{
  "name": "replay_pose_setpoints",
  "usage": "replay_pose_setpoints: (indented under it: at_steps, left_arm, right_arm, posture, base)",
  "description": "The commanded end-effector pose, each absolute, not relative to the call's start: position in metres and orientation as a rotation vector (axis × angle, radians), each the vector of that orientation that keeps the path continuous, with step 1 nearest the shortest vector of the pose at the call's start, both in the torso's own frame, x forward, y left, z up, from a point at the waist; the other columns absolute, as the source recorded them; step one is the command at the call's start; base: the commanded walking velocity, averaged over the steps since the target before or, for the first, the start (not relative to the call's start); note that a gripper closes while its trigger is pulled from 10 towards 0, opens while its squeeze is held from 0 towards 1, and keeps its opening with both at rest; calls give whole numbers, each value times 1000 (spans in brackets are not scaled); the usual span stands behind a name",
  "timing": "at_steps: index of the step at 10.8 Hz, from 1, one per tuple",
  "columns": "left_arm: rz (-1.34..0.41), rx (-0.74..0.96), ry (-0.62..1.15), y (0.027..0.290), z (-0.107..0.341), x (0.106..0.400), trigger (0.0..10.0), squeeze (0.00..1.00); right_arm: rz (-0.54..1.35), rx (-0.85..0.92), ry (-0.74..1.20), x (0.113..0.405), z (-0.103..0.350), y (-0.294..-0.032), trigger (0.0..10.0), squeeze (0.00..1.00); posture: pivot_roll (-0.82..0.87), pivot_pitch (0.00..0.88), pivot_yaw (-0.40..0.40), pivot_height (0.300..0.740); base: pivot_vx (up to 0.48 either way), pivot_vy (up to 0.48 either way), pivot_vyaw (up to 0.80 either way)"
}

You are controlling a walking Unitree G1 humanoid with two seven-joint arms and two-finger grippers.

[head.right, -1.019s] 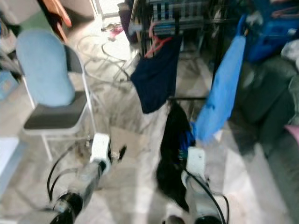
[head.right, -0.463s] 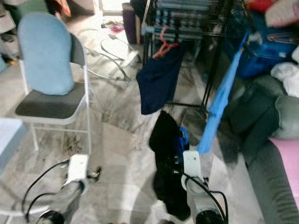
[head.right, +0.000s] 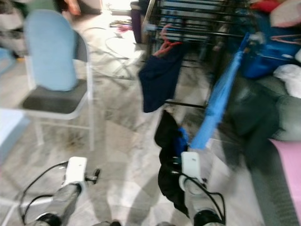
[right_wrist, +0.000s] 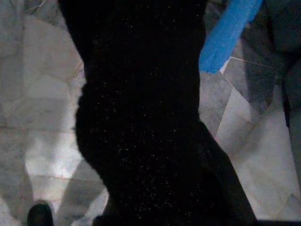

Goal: Hang hanger

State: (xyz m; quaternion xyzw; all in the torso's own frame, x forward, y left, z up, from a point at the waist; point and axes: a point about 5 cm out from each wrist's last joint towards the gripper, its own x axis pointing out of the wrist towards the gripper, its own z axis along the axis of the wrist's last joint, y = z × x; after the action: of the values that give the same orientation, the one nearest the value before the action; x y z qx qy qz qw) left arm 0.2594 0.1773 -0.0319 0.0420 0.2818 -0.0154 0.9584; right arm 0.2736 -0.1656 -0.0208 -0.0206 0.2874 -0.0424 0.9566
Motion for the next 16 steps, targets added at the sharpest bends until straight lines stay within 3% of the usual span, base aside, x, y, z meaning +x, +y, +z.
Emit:
replay_pose_setpoints:
  at_steps: [1,4,6,9,11,12,14,16]
  left_arm:
    - [-13,87,578,184,-31,260,10000,0]
    - [-88,85,579,164,-32,262,10000,0]
    - [-72,56,590,164,-31,264,10000,0]
    - [-58,-28,520,166,-22,273,10000,0]
    - [-95,0,526,170,-26,266,10000,0]
    - [-81,23,619,177,-40,250,10000,0]
    - [-52,18,645,185,-43,244,10000,0]
    - [-101,20,594,174,-36,254,10000,0]
  right_arm:
    - [-65,-33,536,280,-14,-159,10000,0]
    - [-170,-63,523,280,-13,-178,10000,0]
    - [-214,-62,498,280,-11,-184,10000,0]
    - [-349,-32,430,271,-7,-214,10000,0]
    - [-305,-31,463,256,-19,-215,10000,0]
    - [-322,-6,509,247,-28,-214,10000,0]
    - [-306,-38,448,252,-20,-212,10000,0]
    - [-324,-64,361,262,-5,-217,10000,0]
  posture:
    - [-80,98,22,740]
    - [-112,87,29,740]
    - [-123,91,30,740]
    - [-166,98,35,740]
    - [-171,107,33,740]
    - [-168,106,35,740]
    - [-166,112,38,740]
    - [-161,119,39,740]
  base:
    - [0,0,0]
    - [0,0,0]
    - [270,0,0]
    - [345,0,0]
    - [328,0,0]
    - [319,0,0]
    - [416,0,0]
    - [416,0,0]
